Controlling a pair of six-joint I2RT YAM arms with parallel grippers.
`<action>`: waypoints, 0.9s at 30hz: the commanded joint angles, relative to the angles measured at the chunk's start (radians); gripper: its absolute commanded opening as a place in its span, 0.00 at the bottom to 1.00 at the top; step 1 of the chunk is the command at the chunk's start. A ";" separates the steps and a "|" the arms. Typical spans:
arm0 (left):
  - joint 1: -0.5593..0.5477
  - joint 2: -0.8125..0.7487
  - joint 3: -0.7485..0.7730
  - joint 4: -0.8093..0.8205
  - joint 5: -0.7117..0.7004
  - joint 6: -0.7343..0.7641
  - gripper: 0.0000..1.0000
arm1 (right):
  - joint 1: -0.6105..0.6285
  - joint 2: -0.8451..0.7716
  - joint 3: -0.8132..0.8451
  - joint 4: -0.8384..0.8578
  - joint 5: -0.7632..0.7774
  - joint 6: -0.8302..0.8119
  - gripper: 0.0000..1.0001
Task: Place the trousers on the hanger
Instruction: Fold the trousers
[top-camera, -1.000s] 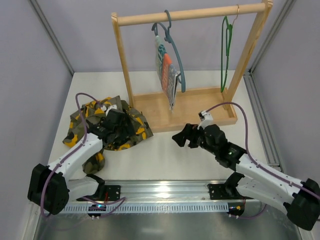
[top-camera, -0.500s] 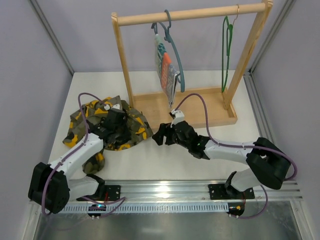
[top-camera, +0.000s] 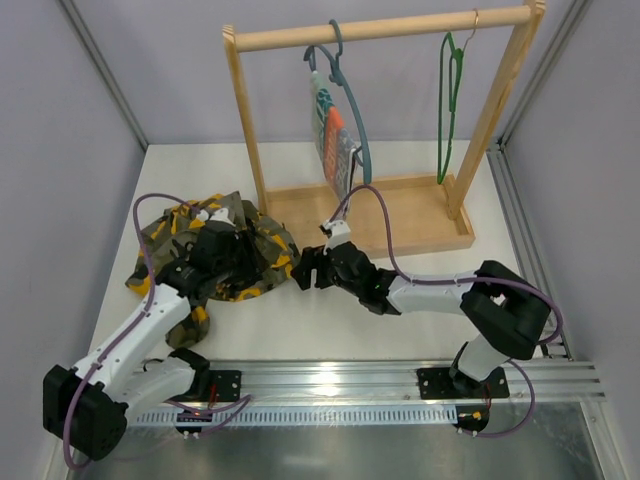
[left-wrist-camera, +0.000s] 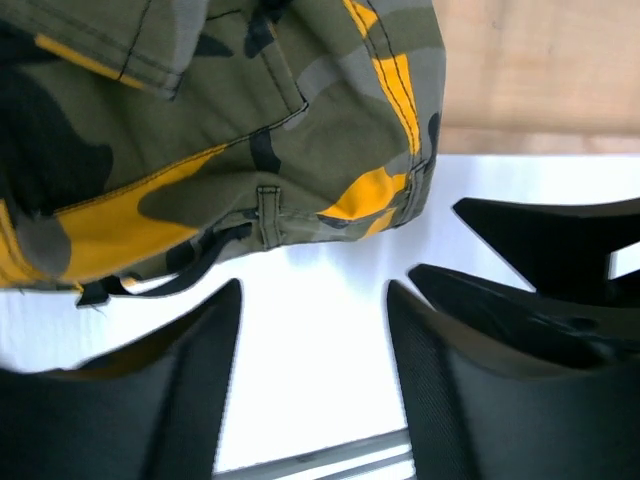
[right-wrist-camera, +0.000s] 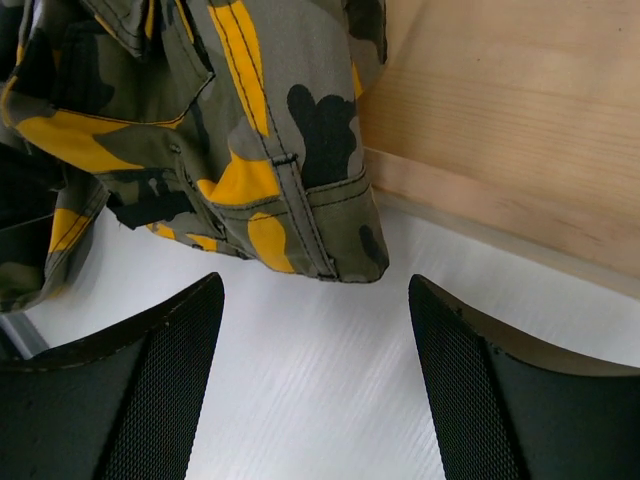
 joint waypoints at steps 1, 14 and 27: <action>0.002 -0.062 0.058 -0.062 -0.059 -0.034 0.65 | 0.002 0.036 0.077 0.046 0.062 -0.060 0.77; 0.003 -0.171 0.072 -0.130 -0.155 -0.054 0.88 | 0.004 0.162 0.139 0.054 0.040 -0.021 0.54; 0.005 -0.149 0.164 -0.203 -0.226 -0.078 0.89 | 0.013 -0.252 0.055 -0.400 0.101 -0.035 0.04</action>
